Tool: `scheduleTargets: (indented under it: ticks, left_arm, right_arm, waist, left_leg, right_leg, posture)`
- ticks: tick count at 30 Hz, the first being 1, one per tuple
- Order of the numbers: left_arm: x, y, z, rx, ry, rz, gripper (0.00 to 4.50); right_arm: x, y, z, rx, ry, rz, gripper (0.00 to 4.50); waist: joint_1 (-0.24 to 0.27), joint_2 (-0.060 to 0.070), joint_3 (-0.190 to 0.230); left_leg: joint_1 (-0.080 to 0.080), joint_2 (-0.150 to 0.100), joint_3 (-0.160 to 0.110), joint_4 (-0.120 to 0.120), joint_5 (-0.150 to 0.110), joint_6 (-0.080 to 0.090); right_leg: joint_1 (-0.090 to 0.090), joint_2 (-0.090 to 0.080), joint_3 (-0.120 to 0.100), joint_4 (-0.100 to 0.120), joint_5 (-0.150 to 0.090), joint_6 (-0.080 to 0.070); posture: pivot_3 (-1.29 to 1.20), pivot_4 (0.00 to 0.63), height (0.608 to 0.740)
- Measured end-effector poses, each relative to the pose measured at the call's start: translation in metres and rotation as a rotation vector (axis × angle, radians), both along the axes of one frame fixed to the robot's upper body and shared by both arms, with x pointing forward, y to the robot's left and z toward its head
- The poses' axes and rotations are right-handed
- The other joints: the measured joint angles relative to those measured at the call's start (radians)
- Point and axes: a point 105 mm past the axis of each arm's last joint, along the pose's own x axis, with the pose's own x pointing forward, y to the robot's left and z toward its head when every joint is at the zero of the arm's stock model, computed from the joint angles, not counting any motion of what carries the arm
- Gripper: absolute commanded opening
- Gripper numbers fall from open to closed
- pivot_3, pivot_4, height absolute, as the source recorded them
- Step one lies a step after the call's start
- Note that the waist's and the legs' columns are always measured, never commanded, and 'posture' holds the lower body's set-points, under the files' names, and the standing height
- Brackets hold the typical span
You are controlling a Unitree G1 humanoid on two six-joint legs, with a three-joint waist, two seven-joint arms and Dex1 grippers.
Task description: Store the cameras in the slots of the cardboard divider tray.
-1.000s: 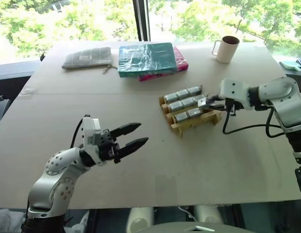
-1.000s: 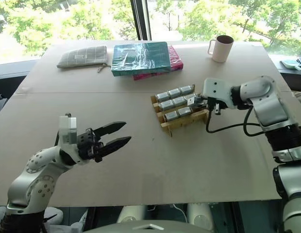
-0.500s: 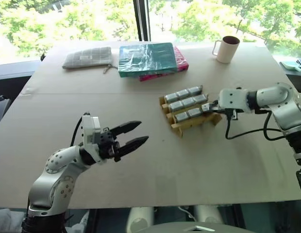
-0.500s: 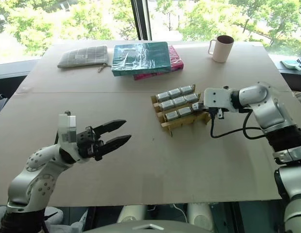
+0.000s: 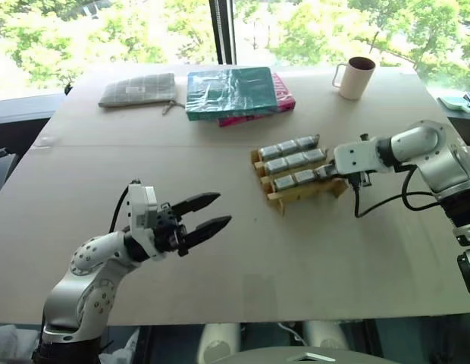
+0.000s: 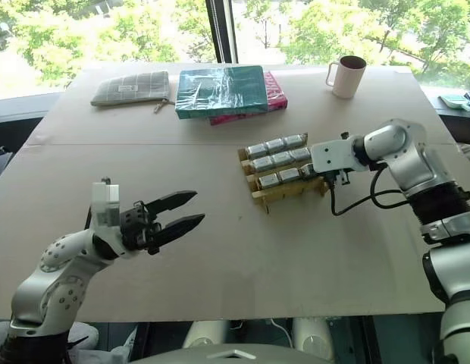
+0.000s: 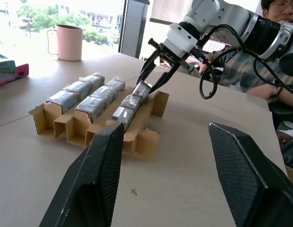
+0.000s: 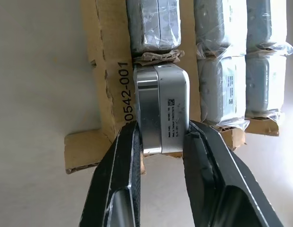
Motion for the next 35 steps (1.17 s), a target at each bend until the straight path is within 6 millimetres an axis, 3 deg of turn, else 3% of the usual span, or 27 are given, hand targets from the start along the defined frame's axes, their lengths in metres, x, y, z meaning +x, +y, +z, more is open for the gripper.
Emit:
scheduleTargets:
  ticks: [1,9,11,15,19,21,24,28,30,35]
  left_arm:
    - [0.0,0.0,0.0,0.0,0.0,0.003,2.93]
    - [0.001,0.001,0.0,-0.001,0.0,0.016,2.93]
    - [0.001,0.001,-0.001,-0.001,0.006,0.024,2.93]
    - [0.008,0.003,0.0,-0.003,0.02,0.085,2.93]
    - [0.022,0.007,0.005,-0.003,-0.019,0.187,2.93]
    - [0.024,0.008,0.005,-0.002,-0.017,0.211,2.93]
    - [0.024,0.012,-0.002,0.02,0.02,0.239,2.93]
    - [0.019,0.02,-0.019,0.075,0.107,0.261,2.93]
    - [0.019,0.022,-0.019,0.068,0.129,0.266,2.93]
    - [0.019,0.029,-0.015,0.086,0.133,0.275,2.93]
  right_arm:
    - [0.001,0.0,0.0,0.0,0.007,-0.003,0.79]
    - [0.012,0.007,0.004,0.103,0.039,-0.073,4.45]
    - [0.008,0.007,0.003,0.183,0.037,-0.087,4.45]
    - [-0.021,-0.007,0.005,0.359,0.051,-0.16,4.45]
    - [-0.062,-0.036,0.034,0.686,-0.062,-0.39,4.45]
    - [-0.081,-0.048,0.028,0.763,-0.102,-0.492,4.45]
    - [-0.113,-0.062,-0.003,0.87,-0.085,-0.672,4.45]
    - [-0.148,-0.072,-0.036,0.882,-0.086,-0.815,4.45]
    - [-0.156,-0.075,-0.042,0.889,-0.104,-0.855,4.45]
    - [-0.162,-0.07,-0.031,0.924,-0.159,-0.841,4.45]
  waist:
    - [0.0,0.0,0.0]
    - [-0.004,-0.001,-0.001]
    - [-0.002,-0.001,0.0]
    - [0.007,0.001,0.001]
    - [0.015,0.0,-0.001]
    - [0.02,-0.001,-0.002]
    - [0.019,0.0,-0.002]
    - [0.013,0.001,-0.002]
    - [0.006,0.001,-0.002]
    - [-0.001,0.001,-0.003]
  left_leg:
    - [0.0,0.0,0.0,0.0,-0.001,-0.001]
    - [0.002,0.0,-0.001,-0.001,-0.001,-0.001]
    - [0.001,0.0,0.0,-0.002,-0.001,-0.002]
    - [-0.001,-0.001,0.0,-0.004,-0.001,-0.001]
    - [-0.006,-0.001,-0.004,-0.003,-0.001,-0.002]
    - [-0.007,-0.001,-0.005,-0.003,0.0,-0.002]
    - [-0.008,-0.001,-0.004,-0.002,0.0,-0.002]
    - [-0.007,0.0,-0.002,0.0,0.0,-0.002]
    - [-0.007,0.001,-0.003,0.003,-0.001,-0.002]
    - [-0.007,0.001,-0.004,0.003,-0.001,-0.002]
  right_leg:
    - [0.0,0.0,0.0,0.0,0.0,0.0]
    - [0.0,-0.001,0.002,0.0,0.0,0.0]
    - [0.0,-0.002,0.002,0.0,0.0,0.0]
    - [0.0,-0.006,0.0,-0.001,0.0,0.0]
    - [-0.003,-0.005,-0.004,-0.002,0.0,0.0]
    - [-0.003,-0.004,-0.005,-0.002,0.0,0.0]
    - [-0.004,-0.003,-0.004,-0.001,0.0,0.001]
    - [-0.004,-0.001,-0.004,0.0,0.0,0.001]
    - [-0.004,-0.001,-0.005,0.0,0.0,0.002]
    - [-0.005,-0.007,-0.008,0.0,0.0,0.002]
  posture:
    - [0.0,0.15,0.74]
    - [0.0,0.15,0.74]
    - [0.0,0.15,0.74]
    - [0.0,0.15,0.74]
    - [0.0,0.15,0.74]
    - [0.0,0.15,0.74]
    - [0.0,0.15,0.74]
    - [0.0,0.15,0.74]
    - [0.0,0.15,0.74]
    - [0.0,0.15,0.74]
